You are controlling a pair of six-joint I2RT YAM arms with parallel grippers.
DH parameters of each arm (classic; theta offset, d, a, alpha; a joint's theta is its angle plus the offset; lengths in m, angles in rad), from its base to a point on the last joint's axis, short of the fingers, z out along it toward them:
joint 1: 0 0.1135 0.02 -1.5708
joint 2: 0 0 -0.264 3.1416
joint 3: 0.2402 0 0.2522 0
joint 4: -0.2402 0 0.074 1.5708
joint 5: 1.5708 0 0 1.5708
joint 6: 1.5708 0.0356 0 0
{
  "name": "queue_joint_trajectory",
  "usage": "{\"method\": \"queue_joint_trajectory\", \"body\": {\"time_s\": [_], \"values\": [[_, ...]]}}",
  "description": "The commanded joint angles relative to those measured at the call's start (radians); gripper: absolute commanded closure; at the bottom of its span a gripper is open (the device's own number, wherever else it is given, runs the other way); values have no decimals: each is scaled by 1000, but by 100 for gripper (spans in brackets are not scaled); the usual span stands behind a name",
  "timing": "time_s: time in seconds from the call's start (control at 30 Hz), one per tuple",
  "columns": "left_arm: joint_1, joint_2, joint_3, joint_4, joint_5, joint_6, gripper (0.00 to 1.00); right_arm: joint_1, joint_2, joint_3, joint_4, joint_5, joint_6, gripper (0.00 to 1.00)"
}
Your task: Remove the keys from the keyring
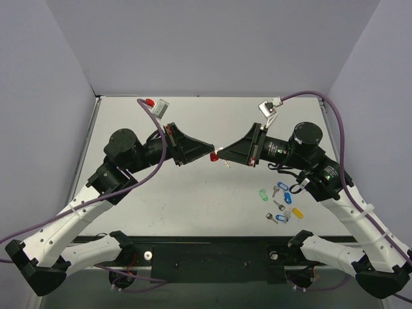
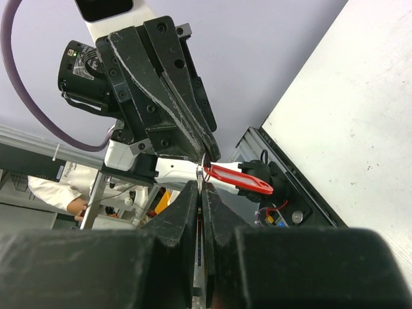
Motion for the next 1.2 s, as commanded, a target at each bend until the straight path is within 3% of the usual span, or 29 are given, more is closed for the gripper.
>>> {"method": "queue_joint_trajectory", "body": {"time_s": [0.0, 0.6, 0.97, 1.17], "values": [[-18, -18, 66, -88, 11, 80, 100, 5, 4, 53, 45, 15, -13, 100], [-144, 29, 209, -346, -104, 269, 100, 5, 27, 67, -8, 18, -23, 100], [-147, 72, 261, -454, -124, 314, 100, 6, 35, 79, -22, -21, -37, 100], [-147, 104, 305, -561, -79, 355, 100, 14, 68, 165, -200, -68, -160, 100]]}}
